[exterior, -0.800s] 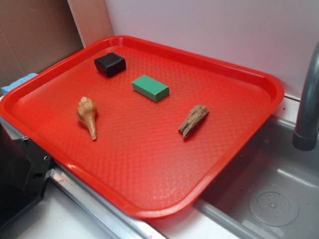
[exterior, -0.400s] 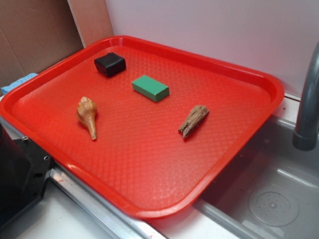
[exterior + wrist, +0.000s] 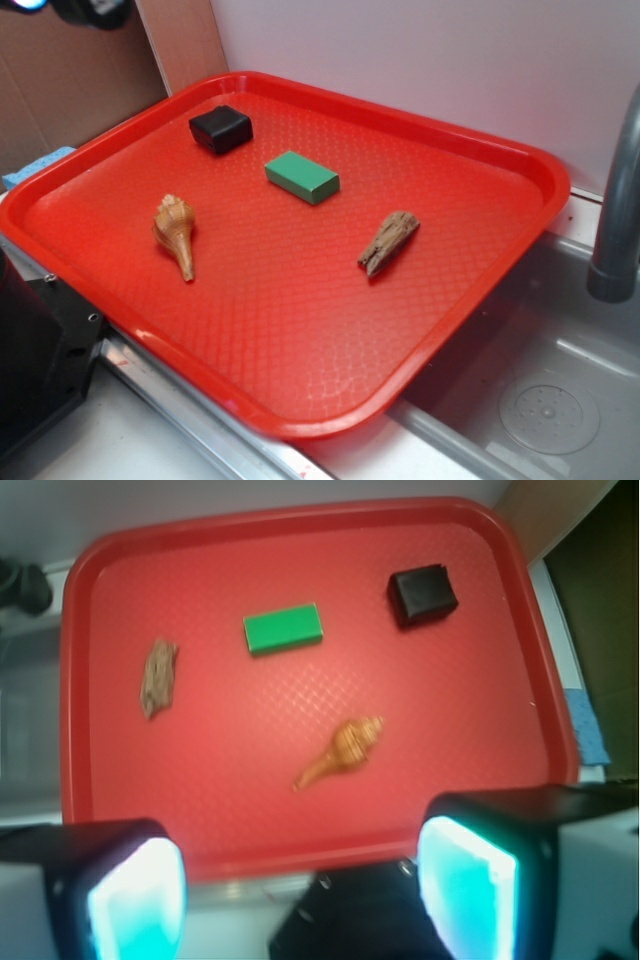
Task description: Grab the wood chip.
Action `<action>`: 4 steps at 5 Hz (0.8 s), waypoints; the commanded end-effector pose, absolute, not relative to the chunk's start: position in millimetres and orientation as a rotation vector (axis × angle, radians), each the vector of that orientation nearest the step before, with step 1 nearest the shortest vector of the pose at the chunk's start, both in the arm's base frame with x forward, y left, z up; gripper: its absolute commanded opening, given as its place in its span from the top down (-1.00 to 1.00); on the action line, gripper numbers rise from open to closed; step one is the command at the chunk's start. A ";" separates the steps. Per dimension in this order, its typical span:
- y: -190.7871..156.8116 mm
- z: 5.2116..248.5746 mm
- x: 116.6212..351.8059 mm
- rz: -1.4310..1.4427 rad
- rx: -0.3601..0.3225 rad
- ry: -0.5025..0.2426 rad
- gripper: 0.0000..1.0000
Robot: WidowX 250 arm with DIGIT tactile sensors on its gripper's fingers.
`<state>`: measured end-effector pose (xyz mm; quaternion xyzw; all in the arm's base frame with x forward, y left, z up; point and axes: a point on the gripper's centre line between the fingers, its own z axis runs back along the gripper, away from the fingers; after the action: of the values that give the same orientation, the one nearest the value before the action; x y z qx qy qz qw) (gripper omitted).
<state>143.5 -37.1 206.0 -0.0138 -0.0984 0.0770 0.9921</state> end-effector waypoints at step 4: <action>-127.8 112.3 236.8 0.363 -0.067 -0.131 -1.00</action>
<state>228.2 -124.5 96.6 -0.0155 -0.0412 0.1780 0.9831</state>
